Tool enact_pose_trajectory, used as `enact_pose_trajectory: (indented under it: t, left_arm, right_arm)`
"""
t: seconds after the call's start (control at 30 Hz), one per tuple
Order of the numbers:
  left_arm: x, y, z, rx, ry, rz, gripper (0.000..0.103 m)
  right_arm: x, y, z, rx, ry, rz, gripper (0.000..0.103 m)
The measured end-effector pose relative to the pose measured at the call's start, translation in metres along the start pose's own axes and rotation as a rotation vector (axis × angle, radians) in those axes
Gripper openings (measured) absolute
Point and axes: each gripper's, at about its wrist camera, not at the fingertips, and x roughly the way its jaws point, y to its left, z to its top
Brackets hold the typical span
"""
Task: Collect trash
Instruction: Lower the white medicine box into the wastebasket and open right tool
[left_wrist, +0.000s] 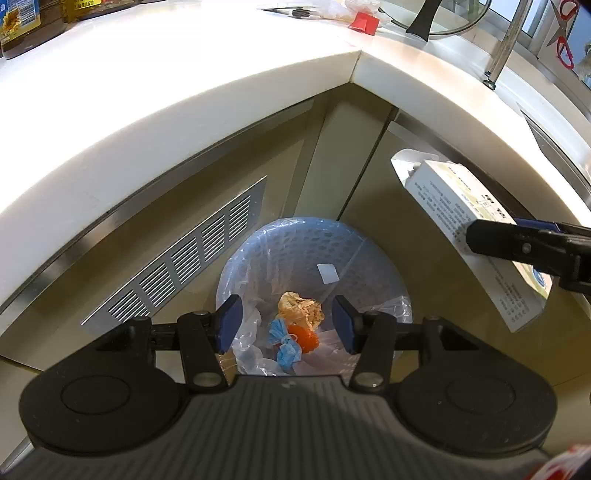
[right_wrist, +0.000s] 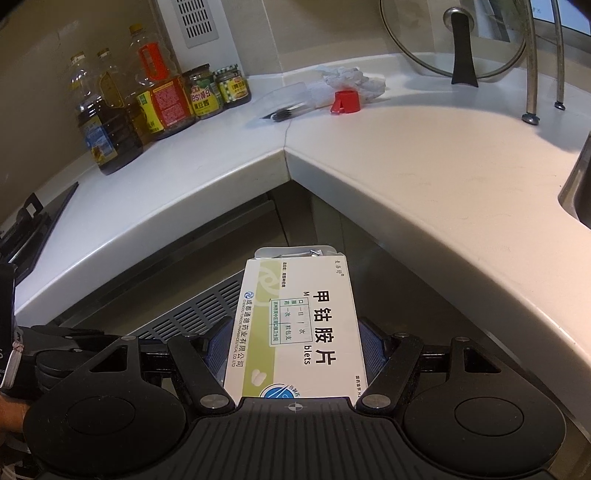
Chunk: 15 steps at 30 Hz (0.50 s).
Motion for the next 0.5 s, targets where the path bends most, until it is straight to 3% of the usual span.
enact_pose_trajectory:
  t: [0.5]
  left_arm:
    - [-0.003,0.009,0.000,-0.019,-0.008,0.002,0.049]
  right_arm:
    - [0.021,0.009,0.005,-0.006,0.005,0.011,0.070]
